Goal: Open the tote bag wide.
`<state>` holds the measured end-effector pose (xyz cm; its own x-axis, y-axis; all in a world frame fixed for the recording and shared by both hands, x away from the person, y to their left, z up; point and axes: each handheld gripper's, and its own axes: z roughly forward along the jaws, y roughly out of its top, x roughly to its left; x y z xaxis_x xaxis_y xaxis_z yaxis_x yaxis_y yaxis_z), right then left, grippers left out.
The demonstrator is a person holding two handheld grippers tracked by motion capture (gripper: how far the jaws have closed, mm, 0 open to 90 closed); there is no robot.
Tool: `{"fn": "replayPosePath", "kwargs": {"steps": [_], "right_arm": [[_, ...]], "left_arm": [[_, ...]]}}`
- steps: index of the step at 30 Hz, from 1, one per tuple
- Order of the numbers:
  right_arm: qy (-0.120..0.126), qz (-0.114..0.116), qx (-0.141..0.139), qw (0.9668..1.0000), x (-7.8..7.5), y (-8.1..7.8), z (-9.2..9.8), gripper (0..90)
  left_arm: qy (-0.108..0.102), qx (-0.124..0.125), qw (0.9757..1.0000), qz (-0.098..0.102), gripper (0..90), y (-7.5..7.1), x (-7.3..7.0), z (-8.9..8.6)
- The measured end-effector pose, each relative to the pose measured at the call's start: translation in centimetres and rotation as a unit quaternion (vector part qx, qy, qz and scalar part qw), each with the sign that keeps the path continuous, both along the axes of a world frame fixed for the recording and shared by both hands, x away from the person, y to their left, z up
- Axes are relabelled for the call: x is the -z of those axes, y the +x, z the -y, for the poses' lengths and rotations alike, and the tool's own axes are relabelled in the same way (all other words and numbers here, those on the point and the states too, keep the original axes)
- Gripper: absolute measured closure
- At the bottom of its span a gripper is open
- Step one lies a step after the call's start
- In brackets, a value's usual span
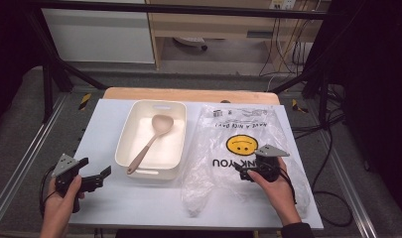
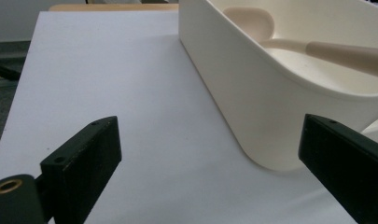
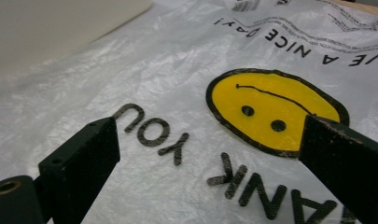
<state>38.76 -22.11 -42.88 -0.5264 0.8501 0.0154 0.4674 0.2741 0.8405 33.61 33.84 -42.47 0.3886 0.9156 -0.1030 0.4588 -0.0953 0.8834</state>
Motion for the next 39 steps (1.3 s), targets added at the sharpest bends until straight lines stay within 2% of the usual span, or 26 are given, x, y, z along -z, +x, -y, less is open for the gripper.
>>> {"fn": "replayPosePath", "kwargs": {"steps": [6, 10, 15, 17, 23, 26, 30, 33, 34, 35, 39], "right_arm": [[-0.004, -0.001, 0.005, 1.0000, -0.6, 1.1, 0.7, 6.9], [-0.016, 0.011, 0.014, 0.9997, -1.6, 2.9, 1.4, 7.6], [-0.013, 0.005, 0.028, 0.9995, -2.3, 4.5, 2.5, 7.1], [-0.015, 0.006, 0.036, 0.9992, -2.6, 5.0, 3.1, 7.2], [-0.003, 0.006, 0.067, 0.9978, -2.9, 6.5, 6.0, 9.1], [-0.014, 0.004, 0.085, 0.9962, -2.6, 7.2, 7.8, 9.9], [-0.019, -0.012, 0.105, 0.9942, -1.6, 7.7, 9.6, 10.4], [-0.019, -0.020, 0.112, 0.9933, -1.2, 7.7, 10.0, 10.4], [-0.017, -0.031, 0.114, 0.9929, -0.6, 7.8, 10.5, 10.6], [-0.017, -0.031, 0.114, 0.9929, -0.6, 7.8, 10.5, 10.6], [-0.016, -0.056, 0.122, 0.9908, 0.8, 8.0, 11.1, 11.8]], "left_arm": [[0.006, 0.001, 1.0000, -0.003, 5.5, 0.0, 0.1, 0.1], [0.006, -0.004, 0.9999, -0.007, 5.5, 0.0, 0.2, -0.1], [0.007, -0.011, 0.9999, -0.011, 5.6, 0.1, 0.3, -0.2], [0.008, -0.013, 0.9998, -0.012, 5.6, 0.1, 0.3, -0.3], [0.009, -0.018, 0.9996, -0.017, 5.7, 0.2, 0.5, -0.4], [0.009, -0.021, 0.9995, -0.020, 5.7, 0.2, 0.6, -0.5], [0.010, -0.022, 0.9994, -0.023, 5.8, 0.2, 0.6, -0.5], [0.010, -0.023, 0.9994, -0.024, 5.8, 0.2, 0.6, -0.5], [0.010, -0.024, 0.9994, -0.024, 5.8, 0.2, 0.7, -0.5], [0.010, -0.024, 0.9994, -0.024, 5.8, 0.2, 0.7, -0.5], [0.011, -0.026, 0.9993, -0.024, 5.9, 0.1, 0.6, -0.6]]}}
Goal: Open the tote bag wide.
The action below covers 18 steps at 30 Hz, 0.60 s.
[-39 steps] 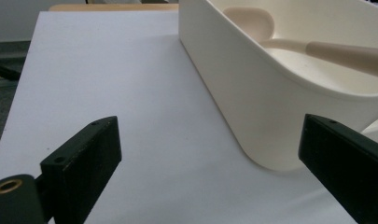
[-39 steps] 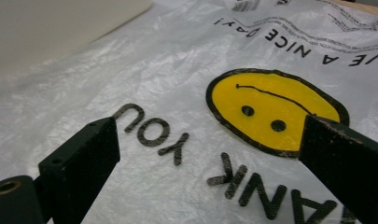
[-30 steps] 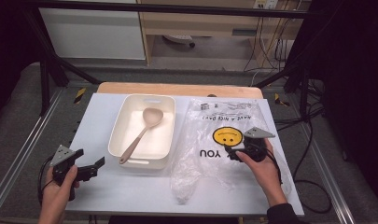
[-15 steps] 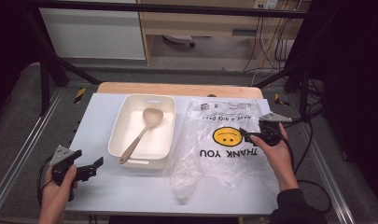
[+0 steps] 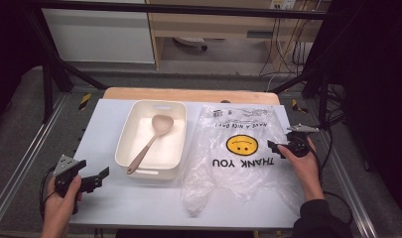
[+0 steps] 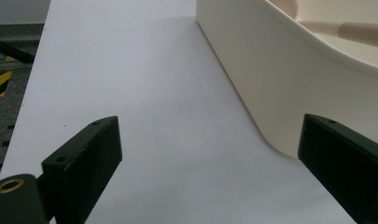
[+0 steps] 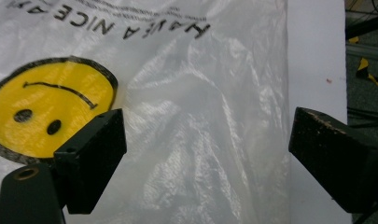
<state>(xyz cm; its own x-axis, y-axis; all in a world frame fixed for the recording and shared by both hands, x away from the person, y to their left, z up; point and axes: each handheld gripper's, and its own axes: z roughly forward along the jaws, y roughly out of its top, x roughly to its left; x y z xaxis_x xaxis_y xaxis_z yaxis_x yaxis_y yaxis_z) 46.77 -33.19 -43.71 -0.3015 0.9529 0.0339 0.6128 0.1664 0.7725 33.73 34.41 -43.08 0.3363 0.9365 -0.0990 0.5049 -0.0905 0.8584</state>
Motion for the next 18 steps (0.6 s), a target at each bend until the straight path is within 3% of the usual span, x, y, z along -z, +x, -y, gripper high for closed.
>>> {"fn": "replayPosePath", "kwargs": {"steps": [5, 10, 15, 18], "right_arm": [[-0.006, -0.025, 0.016, 0.9995, 1.2, 0.3, 0.5, 12.7], [-0.010, -0.021, 0.033, 0.9992, 1.2, 0.4, 0.9, 12.5], [-0.014, -0.045, 0.009, 0.9988, 1.8, 0.4, 0.4, 21.3], [-0.025, -0.034, 0.002, 0.9991, 1.8, 0.2, 0.1, 38.5]], "left_arm": [[0.000, 0.000, 1.0000, -0.002, 6.0, 0.0, 0.0, 0.0], [0.002, 0.000, 1.0000, -0.002, 6.1, 0.0, 0.0, 0.0], [0.004, 0.001, 1.0000, -0.001, 6.1, 0.0, 0.0, 0.0], [0.005, 0.000, 1.0000, -0.001, 6.1, 0.0, 0.0, 0.0]]}}
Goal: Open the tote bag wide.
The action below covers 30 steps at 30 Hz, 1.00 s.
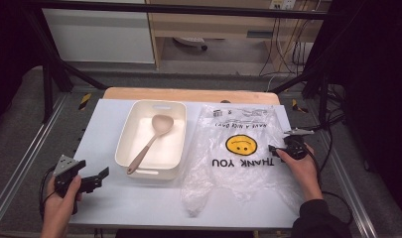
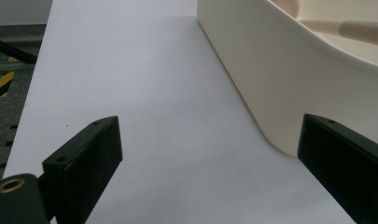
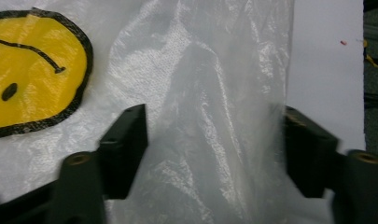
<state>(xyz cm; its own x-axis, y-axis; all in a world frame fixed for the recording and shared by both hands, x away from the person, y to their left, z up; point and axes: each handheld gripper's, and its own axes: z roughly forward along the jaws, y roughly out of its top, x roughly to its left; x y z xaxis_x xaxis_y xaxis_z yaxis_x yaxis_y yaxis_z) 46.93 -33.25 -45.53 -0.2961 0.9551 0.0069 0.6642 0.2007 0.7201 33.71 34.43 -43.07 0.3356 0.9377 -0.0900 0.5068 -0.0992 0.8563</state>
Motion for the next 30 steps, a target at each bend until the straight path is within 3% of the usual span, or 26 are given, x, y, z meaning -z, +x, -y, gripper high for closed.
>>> {"fn": "replayPosePath", "kwargs": {"steps": [2, 3, 5, 6, 7, 9, 10, 16, 17, 21, 24, 28, 30], "right_arm": [[0.000, 0.008, -0.010, 0.9999, 0.0, -0.1, -0.2, 50.1], [0.000, 0.008, -0.010, 0.9999, 0.0, -0.1, -0.2, 50.1], [0.001, 0.009, -0.013, 0.9999, -0.1, 0.1, -0.5, 68.1], [0.001, 0.009, -0.013, 0.9999, -0.1, 0.1, -0.5, 68.1], [0.002, 0.010, -0.017, 0.9998, -0.1, 0.3, -0.6, 77.9], [0.003, 0.012, -0.016, 0.9998, -0.1, 0.5, -0.6, 82.2], [0.016, 0.010, -0.011, 0.9998, -0.1, 0.8, -0.6, 88.7], [0.036, 0.016, 0.014, 0.9991, 0.1, 1.6, -0.4, 90.0], [0.050, 0.020, 0.034, 0.9980, 0.3, 2.1, -0.2, 90.0], [0.056, 0.025, 0.063, 0.9961, 0.3, 2.7, 0.3, 90.0], [0.073, 0.030, 0.103, 0.9916, 0.4, 3.4, 1.1, 90.0], [0.082, 0.032, 0.130, 0.9876, 0.4, 3.4, 1.4, 90.0], [0.083, 0.027, 0.130, 0.9877, 0.4, 3.0, 1.3, 90.0]], "left_arm": [[0.002, 0.000, 1.0000, -0.001, 6.1, 0.0, 0.0, 0.0], [0.002, 0.000, 1.0000, -0.001, 6.1, 0.0, 0.0, 0.0], [0.003, 0.002, 1.0000, -0.002, 6.2, 0.1, 0.1, 0.1], [0.003, 0.001, 1.0000, -0.003, 6.2, 0.1, 0.1, 0.1], [0.003, 0.002, 1.0000, -0.003, 6.1, 0.1, 0.1, 0.1], [0.004, 0.002, 1.0000, -0.003, 6.2, 0.1, 0.1, 0.1], [0.004, 0.002, 1.0000, -0.003, 6.1, 0.1, 0.1, 0.1], [0.004, 0.002, 1.0000, -0.003, 6.2, 0.1, 0.1, 0.1], [0.005, 0.002, 1.0000, -0.003, 6.1, 0.1, 0.1, 0.1], [0.006, 0.003, 1.0000, -0.004, 6.2, 0.1, 0.1, 0.1], [0.007, 0.003, 1.0000, -0.005, 6.2, 0.2, 0.2, 0.1], [0.007, 0.004, 1.0000, -0.005, 6.2, 0.2, 0.2, 0.1], [0.008, 0.004, 0.9999, -0.004, 6.2, 0.2, 0.1, 0.2]]}}
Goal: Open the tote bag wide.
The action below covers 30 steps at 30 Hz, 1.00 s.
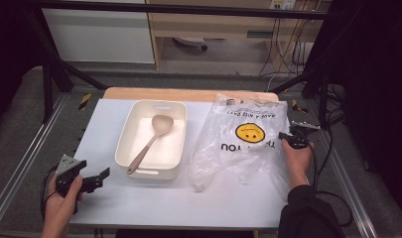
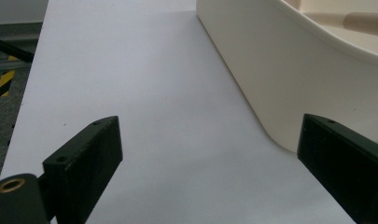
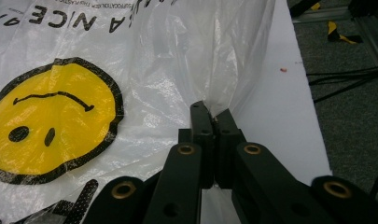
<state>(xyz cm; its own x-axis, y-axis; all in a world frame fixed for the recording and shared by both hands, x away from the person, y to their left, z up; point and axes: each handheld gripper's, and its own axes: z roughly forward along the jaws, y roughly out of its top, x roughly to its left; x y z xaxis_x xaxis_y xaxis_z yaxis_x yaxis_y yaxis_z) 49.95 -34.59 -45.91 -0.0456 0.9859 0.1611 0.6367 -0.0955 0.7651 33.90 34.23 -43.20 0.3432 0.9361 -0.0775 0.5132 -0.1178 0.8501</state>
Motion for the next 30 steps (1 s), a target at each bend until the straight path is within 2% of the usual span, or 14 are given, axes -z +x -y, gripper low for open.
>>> {"fn": "replayPosePath", "kwargs": {"steps": [2, 4, 5, 6, 7, 10, 11, 12, 15, 18, 20, 23, 28, 30], "right_arm": [[0.002, -0.002, -0.002, 1.0000, -0.1, -0.4, -0.2, 88.4], [0.007, 0.000, -0.007, 0.9999, -0.1, -0.6, -0.5, 80.0], [0.002, 0.001, -0.009, 1.0000, -0.2, -0.8, -0.6, 75.0], [0.002, 0.001, -0.009, 1.0000, -0.2, -0.8, -0.6, 75.0], [-0.003, 0.003, -0.015, 0.9999, -0.5, -1.2, -0.9, 62.1], [-0.023, 0.011, -0.032, 0.9991, -1.4, -2.1, -1.5, 45.8], [-0.023, 0.011, -0.032, 0.9991, -1.4, -2.1, -1.5, 45.8], [-0.043, 0.025, -0.041, 0.9979, -2.2, -3.0, -2.0, 35.8], [-0.065, 0.045, -0.054, 0.9954, -3.2, -4.7, -2.7, 24.4], [-0.081, 0.062, -0.068, 0.9924, -4.1, -6.4, -3.4, 19.0], [-0.082, 0.075, -0.075, 0.9909, -4.4, -7.3, -3.7, 16.5], [-0.079, 0.081, -0.084, 0.9901, -4.8, -8.1, -3.8, 13.1], [-0.070, 0.079, -0.084, 0.9909, -5.3, -9.1, -4.0, 11.1], [-0.070, 0.082, -0.090, 0.9901, -5.6, -9.9, -4.4, 10.4]], "left_arm": [[0.000, 0.000, 1.0000, 0.001, 6.2, 0.0, 0.0, 0.0], [0.002, 0.001, 1.0000, 0.003, 6.2, -0.1, -0.1, 0.0], [0.001, 0.001, 1.0000, 0.003, 6.2, -0.1, -0.1, 0.0], [0.001, 0.001, 1.0000, 0.003, 6.2, -0.1, -0.1, 0.0], [0.002, 0.001, 1.0000, 0.004, 6.2, -0.1, -0.1, 0.0], [0.003, -0.001, 1.0000, 0.006, 6.2, -0.2, -0.2, 0.0], [0.003, -0.001, 1.0000, 0.008, 6.2, -0.2, -0.2, 0.0], [0.003, -0.002, 1.0000, 0.009, 6.2, -0.3, -0.3, 0.0], [0.002, -0.002, 1.0000, 0.010, 6.2, -0.3, -0.3, 0.0], [0.001, -0.002, 0.9999, 0.011, 6.2, -0.3, -0.4, 0.1], [0.001, -0.001, 0.9999, 0.011, 6.2, -0.3, -0.4, 0.1], [0.001, -0.002, 0.9999, 0.011, 6.2, -0.3, -0.4, 0.1], [0.002, -0.003, 0.9999, 0.012, 6.2, -0.3, -0.4, 0.0], [0.003, -0.003, 0.9999, 0.013, 6.2, -0.3, -0.4, 0.0]]}}
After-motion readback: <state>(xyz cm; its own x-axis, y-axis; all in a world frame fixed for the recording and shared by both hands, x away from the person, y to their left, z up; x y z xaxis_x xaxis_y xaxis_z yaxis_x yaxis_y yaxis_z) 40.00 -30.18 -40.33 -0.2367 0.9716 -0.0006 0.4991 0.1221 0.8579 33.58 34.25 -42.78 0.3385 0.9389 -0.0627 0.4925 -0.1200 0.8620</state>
